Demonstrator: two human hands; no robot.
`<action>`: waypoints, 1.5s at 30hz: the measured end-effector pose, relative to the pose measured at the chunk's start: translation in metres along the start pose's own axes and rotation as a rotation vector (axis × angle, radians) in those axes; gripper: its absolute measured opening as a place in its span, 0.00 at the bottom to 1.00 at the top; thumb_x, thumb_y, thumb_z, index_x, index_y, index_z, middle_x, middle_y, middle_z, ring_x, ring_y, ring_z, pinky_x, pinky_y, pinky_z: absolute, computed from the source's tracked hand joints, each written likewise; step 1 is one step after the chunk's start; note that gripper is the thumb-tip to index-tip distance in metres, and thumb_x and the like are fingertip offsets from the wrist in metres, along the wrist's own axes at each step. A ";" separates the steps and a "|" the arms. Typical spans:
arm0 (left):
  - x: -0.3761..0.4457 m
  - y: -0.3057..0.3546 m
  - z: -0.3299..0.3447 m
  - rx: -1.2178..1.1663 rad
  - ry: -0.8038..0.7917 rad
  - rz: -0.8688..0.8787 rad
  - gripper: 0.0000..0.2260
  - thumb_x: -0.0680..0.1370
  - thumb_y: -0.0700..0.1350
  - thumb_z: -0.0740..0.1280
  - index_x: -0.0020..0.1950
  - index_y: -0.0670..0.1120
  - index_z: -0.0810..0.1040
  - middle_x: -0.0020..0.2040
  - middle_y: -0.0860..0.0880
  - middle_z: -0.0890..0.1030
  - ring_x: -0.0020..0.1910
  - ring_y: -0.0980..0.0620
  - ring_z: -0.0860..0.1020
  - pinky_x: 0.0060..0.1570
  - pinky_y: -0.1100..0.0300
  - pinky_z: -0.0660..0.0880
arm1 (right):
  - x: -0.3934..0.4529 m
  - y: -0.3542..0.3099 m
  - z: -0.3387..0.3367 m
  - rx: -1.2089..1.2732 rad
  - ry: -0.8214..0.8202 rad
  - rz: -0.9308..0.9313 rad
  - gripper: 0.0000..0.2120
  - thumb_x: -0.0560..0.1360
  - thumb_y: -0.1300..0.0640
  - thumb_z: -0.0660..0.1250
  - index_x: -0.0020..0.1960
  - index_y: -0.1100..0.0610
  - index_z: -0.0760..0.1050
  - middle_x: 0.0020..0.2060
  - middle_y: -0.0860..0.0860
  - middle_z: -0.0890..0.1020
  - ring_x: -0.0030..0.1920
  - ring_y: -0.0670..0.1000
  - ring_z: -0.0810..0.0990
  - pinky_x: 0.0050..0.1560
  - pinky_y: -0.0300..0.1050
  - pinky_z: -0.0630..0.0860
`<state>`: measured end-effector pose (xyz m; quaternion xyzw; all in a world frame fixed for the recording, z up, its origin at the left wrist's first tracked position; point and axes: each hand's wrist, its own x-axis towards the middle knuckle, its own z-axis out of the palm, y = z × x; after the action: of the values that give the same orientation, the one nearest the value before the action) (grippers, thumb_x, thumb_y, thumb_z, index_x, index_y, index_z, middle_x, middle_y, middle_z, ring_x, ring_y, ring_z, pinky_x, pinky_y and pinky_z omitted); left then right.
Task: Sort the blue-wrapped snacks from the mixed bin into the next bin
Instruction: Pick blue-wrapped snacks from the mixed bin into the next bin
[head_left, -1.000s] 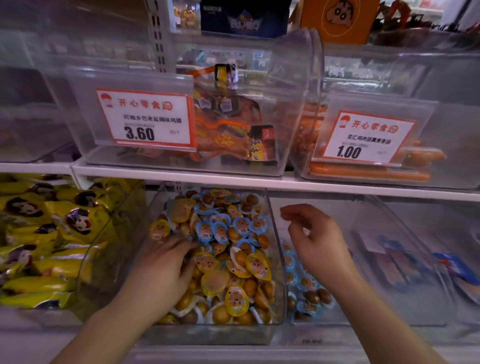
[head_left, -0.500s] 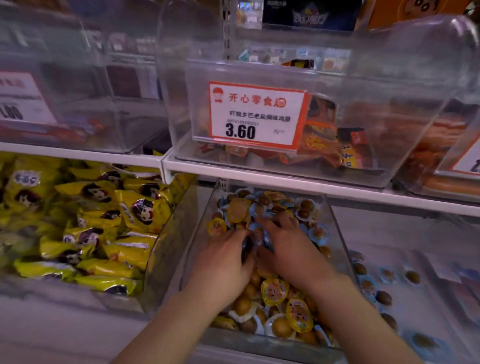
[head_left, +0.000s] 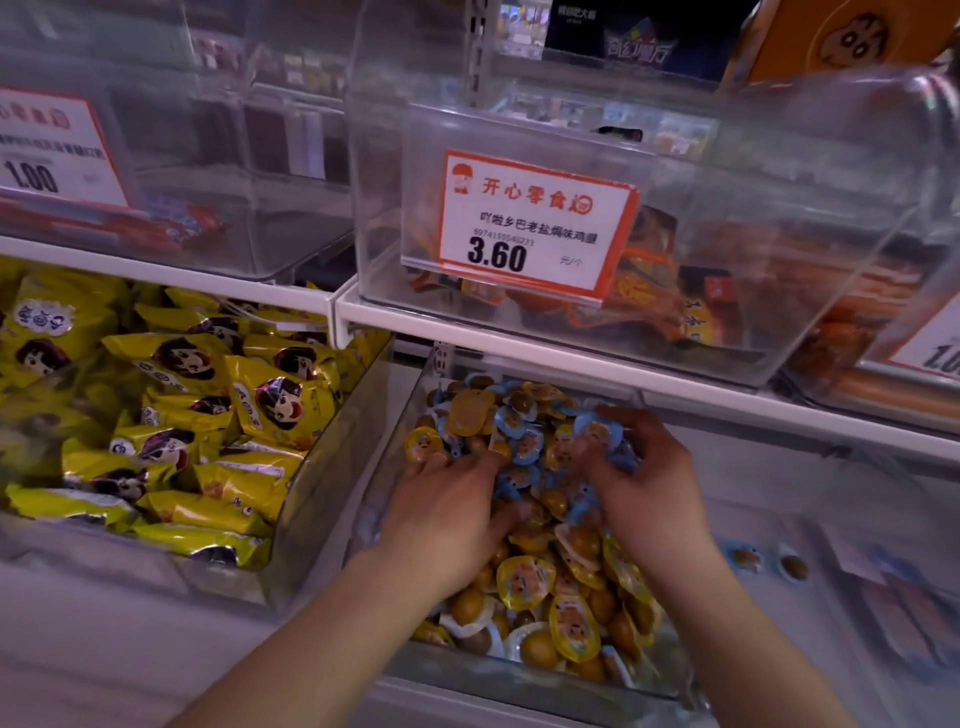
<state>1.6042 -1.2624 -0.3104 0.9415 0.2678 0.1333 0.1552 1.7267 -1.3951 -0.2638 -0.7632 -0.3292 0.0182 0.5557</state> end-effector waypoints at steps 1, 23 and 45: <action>0.003 0.003 0.001 0.030 0.006 0.012 0.27 0.78 0.67 0.58 0.74 0.58 0.64 0.69 0.52 0.75 0.66 0.45 0.72 0.63 0.50 0.70 | -0.003 -0.003 -0.007 0.014 -0.006 -0.004 0.09 0.75 0.58 0.72 0.49 0.45 0.77 0.41 0.43 0.84 0.40 0.38 0.82 0.34 0.29 0.76; 0.017 0.000 -0.025 -0.715 0.148 -0.134 0.16 0.71 0.38 0.76 0.44 0.62 0.85 0.46 0.60 0.85 0.39 0.64 0.82 0.34 0.74 0.73 | -0.018 -0.003 -0.032 0.066 -0.159 0.095 0.10 0.75 0.54 0.71 0.55 0.46 0.76 0.44 0.46 0.84 0.45 0.46 0.84 0.44 0.41 0.79; -0.026 0.084 -0.009 -0.513 0.048 0.338 0.24 0.78 0.69 0.55 0.75 0.72 0.57 0.72 0.77 0.58 0.73 0.73 0.55 0.68 0.67 0.60 | -0.024 0.017 -0.104 0.731 -0.046 0.403 0.09 0.80 0.56 0.67 0.56 0.62 0.78 0.39 0.56 0.83 0.33 0.53 0.82 0.21 0.38 0.67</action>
<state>1.6187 -1.3427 -0.2757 0.8994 0.0686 0.2429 0.3569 1.7570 -1.4969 -0.2467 -0.5642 -0.1573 0.2594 0.7679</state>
